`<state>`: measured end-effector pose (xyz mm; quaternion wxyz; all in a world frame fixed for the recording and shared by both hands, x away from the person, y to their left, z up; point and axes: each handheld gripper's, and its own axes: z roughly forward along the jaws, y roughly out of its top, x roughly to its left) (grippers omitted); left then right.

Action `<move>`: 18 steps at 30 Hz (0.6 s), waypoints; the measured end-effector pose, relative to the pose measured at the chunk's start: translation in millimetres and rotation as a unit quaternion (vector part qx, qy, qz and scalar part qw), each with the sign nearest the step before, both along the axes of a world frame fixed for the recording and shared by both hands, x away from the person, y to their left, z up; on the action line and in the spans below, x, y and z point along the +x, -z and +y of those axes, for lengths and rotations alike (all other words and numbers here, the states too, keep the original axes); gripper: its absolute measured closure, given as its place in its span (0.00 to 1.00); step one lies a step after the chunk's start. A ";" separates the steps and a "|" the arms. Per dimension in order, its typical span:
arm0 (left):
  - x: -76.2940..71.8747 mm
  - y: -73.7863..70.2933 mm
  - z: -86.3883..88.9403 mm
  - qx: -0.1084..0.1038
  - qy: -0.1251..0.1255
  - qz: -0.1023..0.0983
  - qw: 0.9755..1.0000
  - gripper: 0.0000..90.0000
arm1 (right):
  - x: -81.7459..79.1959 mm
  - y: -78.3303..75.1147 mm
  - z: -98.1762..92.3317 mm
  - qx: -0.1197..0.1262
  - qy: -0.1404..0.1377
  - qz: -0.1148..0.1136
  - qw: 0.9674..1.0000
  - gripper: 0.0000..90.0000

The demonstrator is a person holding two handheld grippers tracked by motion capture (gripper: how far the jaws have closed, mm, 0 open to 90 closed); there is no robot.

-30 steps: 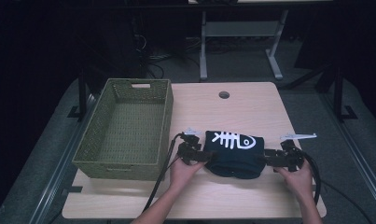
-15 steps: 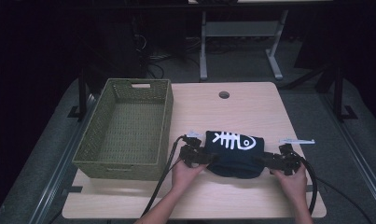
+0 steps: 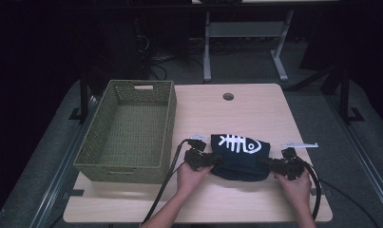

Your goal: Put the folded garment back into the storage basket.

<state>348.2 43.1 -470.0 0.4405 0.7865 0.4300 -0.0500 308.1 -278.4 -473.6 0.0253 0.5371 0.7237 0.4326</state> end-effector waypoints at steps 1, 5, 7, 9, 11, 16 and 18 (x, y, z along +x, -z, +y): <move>-0.4 -0.2 -0.3 -0.001 0.001 0.000 1.000 0.72 | -0.6 -1.3 0.7 -0.005 0.000 -0.004 1.000 0.78; -2.4 -3.5 -0.4 -0.006 0.004 0.000 1.000 0.75 | -3.6 -5.3 0.3 -0.004 -0.001 -0.002 1.000 0.80; -2.6 -6.7 0.3 -0.009 0.007 -0.001 1.000 0.76 | -5.9 -9.4 -0.2 0.000 -0.002 -0.001 1.000 0.80; -2.8 -11.5 0.9 -0.012 0.008 -0.004 1.000 0.76 | -7.8 -15.1 -1.0 0.007 -0.002 -0.006 1.000 0.80; -3.1 -17.6 1.2 -0.016 0.009 -0.010 1.000 0.76 | -9.9 -21.0 -1.4 0.012 -0.001 -0.011 1.000 0.80; -2.6 -33.9 2.3 -0.019 0.017 -0.022 0.999 0.76 | -11.6 -35.4 -2.9 0.016 -0.006 -0.022 1.000 0.80; -1.7 -39.4 2.5 -0.024 0.017 -0.025 0.999 0.76 | -11.2 -42.3 -3.2 0.017 -0.006 -0.025 1.000 0.80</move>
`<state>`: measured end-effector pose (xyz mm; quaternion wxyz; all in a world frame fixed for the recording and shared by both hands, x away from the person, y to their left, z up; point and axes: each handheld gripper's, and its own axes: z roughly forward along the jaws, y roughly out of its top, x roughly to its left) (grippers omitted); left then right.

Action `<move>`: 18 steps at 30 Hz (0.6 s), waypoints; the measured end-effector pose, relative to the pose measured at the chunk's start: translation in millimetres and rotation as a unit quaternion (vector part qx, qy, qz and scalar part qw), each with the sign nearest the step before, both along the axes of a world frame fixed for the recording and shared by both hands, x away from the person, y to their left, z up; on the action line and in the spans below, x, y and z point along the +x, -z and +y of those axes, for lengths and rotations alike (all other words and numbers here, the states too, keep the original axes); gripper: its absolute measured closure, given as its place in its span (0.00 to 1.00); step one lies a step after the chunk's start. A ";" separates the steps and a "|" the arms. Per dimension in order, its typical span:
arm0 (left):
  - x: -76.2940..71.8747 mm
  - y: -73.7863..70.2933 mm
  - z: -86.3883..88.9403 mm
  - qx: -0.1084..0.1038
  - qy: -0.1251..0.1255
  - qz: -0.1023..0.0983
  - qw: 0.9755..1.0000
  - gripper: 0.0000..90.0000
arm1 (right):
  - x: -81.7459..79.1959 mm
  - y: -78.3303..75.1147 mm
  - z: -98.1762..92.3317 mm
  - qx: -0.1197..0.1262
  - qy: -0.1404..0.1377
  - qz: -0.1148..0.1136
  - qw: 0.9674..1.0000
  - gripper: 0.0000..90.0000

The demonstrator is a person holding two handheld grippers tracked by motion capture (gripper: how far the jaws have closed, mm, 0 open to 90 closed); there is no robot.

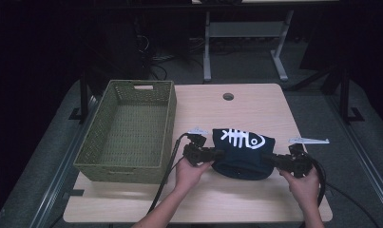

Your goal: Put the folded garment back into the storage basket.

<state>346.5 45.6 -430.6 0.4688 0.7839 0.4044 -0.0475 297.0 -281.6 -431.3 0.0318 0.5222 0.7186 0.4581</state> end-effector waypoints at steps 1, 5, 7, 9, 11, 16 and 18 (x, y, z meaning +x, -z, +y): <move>0.5 -2.8 0.3 -0.001 0.001 -0.002 1.000 0.76 | 0.5 -3.0 -0.4 0.002 0.000 -0.003 1.000 0.80; 0.7 -13.2 2.8 -0.006 0.006 -0.009 1.000 0.76 | 1.8 -14.2 -1.1 0.013 -0.002 -0.004 1.000 0.80; 0.0 -17.1 4.6 -0.007 0.009 -0.012 1.000 0.76 | 2.5 -18.4 -1.2 0.018 -0.003 -0.005 1.000 0.80; -0.2 -20.3 6.6 -0.008 0.010 -0.014 1.000 0.76 | 2.8 -22.2 -0.9 0.023 -0.007 -0.005 1.000 0.80; -0.4 -24.1 8.7 -0.009 0.013 -0.015 1.000 0.76 | 3.1 -25.6 0.1 0.024 -0.009 -0.004 1.000 0.80; 0.4 -33.7 15.5 -0.016 0.012 -0.019 1.000 0.76 | 5.0 -35.1 3.6 0.030 -0.016 -0.008 0.999 0.80; 1.0 -37.2 18.9 -0.017 0.012 -0.021 1.000 0.76 | 6.4 -39.5 5.5 0.030 -0.019 -0.009 0.999 0.80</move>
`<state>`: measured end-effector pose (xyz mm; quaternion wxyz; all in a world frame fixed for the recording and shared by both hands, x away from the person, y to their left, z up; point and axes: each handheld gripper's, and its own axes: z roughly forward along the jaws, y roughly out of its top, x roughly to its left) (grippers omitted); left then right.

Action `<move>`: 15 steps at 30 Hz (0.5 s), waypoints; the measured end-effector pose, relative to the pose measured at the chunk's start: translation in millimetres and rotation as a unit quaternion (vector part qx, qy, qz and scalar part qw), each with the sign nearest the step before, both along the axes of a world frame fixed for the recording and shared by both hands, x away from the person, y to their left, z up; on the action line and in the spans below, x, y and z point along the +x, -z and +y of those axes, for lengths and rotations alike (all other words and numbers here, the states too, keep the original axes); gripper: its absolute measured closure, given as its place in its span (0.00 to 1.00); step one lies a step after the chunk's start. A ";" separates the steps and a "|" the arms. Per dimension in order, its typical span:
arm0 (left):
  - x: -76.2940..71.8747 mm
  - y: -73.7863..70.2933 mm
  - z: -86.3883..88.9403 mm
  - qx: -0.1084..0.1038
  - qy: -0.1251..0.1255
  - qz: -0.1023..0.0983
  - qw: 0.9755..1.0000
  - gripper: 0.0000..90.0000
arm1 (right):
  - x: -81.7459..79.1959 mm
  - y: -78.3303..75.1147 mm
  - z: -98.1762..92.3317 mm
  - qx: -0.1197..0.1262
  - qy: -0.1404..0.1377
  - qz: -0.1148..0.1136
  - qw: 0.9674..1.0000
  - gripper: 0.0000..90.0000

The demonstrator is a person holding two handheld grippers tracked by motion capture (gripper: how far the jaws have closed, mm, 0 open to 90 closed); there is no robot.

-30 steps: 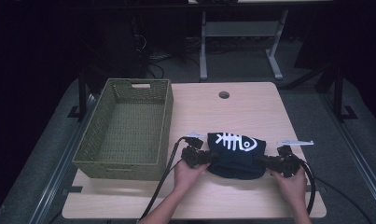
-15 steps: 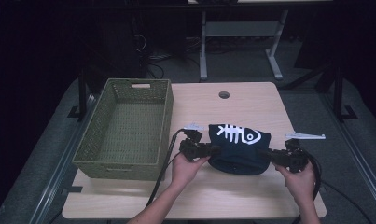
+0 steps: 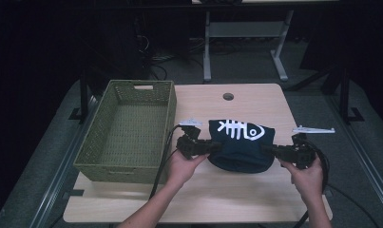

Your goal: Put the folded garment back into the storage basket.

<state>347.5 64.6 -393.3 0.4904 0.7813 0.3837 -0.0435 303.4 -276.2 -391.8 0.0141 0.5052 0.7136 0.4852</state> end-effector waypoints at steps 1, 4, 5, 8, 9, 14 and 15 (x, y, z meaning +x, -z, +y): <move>0.2 -1.8 1.5 0.001 -0.001 -0.002 1.000 0.76 | 0.4 -2.4 1.4 0.002 -0.001 0.000 1.000 0.80; 1.3 -7.2 6.5 0.002 -0.001 -0.004 1.000 0.76 | 2.7 -7.6 6.3 0.001 -0.006 -0.001 1.000 0.80; 1.6 -9.4 8.3 0.004 -0.001 -0.006 1.000 0.76 | 3.5 -8.9 7.5 0.001 -0.008 0.000 1.000 0.80; 3.3 -15.1 13.4 0.003 -0.001 -0.008 1.000 0.76 | 6.2 -12.6 11.2 0.007 -0.012 -0.001 1.000 0.80; 4.0 -16.6 15.0 0.003 -0.003 -0.008 1.000 0.76 | 7.1 -14.0 12.5 0.008 -0.013 -0.001 1.000 0.80; 6.9 -24.4 23.1 0.000 -0.004 -0.012 1.000 0.76 | 11.2 -21.8 18.9 0.014 -0.019 0.001 1.000 0.80; 7.1 -26.3 24.5 -0.002 -0.005 -0.013 1.000 0.76 | 12.2 -23.3 19.6 0.016 -0.021 0.001 1.000 0.80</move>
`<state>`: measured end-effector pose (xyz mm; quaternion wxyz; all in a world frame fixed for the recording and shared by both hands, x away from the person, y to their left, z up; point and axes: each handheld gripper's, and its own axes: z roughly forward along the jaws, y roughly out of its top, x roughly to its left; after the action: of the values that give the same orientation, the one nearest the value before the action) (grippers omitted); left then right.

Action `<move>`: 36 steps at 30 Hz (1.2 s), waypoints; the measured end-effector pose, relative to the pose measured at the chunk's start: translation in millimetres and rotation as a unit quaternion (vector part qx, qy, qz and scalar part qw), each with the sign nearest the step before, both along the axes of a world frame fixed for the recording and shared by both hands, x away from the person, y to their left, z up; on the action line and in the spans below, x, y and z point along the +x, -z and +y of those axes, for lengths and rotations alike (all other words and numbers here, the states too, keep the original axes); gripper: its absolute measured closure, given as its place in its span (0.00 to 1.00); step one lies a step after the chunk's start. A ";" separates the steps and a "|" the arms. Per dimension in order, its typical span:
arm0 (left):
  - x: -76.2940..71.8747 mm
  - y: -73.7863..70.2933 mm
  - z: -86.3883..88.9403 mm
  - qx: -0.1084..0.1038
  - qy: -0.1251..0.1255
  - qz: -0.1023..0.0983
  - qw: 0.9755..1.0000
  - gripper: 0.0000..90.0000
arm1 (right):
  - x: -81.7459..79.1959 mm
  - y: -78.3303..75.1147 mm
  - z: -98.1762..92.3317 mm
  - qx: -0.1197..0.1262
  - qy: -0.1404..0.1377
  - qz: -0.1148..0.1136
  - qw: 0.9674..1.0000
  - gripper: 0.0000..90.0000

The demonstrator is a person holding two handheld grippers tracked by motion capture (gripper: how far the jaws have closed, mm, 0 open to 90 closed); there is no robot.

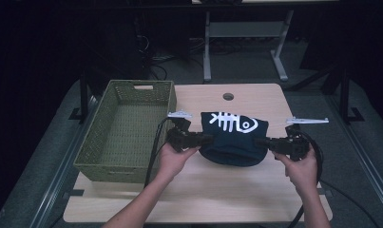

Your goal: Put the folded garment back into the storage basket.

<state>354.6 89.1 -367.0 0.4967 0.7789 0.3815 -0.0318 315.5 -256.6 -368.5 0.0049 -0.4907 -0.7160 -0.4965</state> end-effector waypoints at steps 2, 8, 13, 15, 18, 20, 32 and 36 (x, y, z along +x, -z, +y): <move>1.4 -3.6 3.7 -0.004 0.000 0.000 1.000 0.76 | 1.6 -4.1 1.6 0.003 -0.002 -0.002 1.000 0.80; 3.1 -13.6 13.7 -0.007 -0.002 -0.007 1.000 0.76 | 5.5 -16.6 8.5 0.013 -0.011 -0.005 1.000 0.80; 3.9 -17.4 22.7 -0.014 -0.005 -0.005 1.000 0.76 | 7.9 -22.0 13.7 0.024 -0.019 -0.005 1.000 0.81; 3.8 -18.6 25.7 -0.015 -0.006 -0.006 1.000 0.76 | 8.5 -24.2 16.7 0.027 -0.020 -0.003 0.999 0.81; 4.2 -20.0 30.7 -0.025 -0.011 -0.002 1.000 0.76 | 9.6 -27.4 20.2 0.034 -0.021 -0.001 0.999 0.80; 4.4 -21.6 33.9 -0.027 -0.010 -0.004 1.000 0.76 | 10.3 -28.9 21.7 0.040 -0.024 -0.002 0.999 0.81; 9.9 -31.1 54.5 -0.042 -0.009 0.008 0.999 0.76 | 17.8 -39.3 38.4 0.044 -0.040 -0.003 0.998 0.81; 10.5 -33.6 62.4 -0.045 -0.012 0.009 0.999 0.76 | 21.0 -43.1 45.0 0.043 -0.047 -0.005 0.998 0.81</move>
<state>365.1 151.5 -333.4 0.5284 0.7506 0.3937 -0.0499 336.5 -211.6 -325.4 0.0459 -0.4535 -0.7163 -0.5283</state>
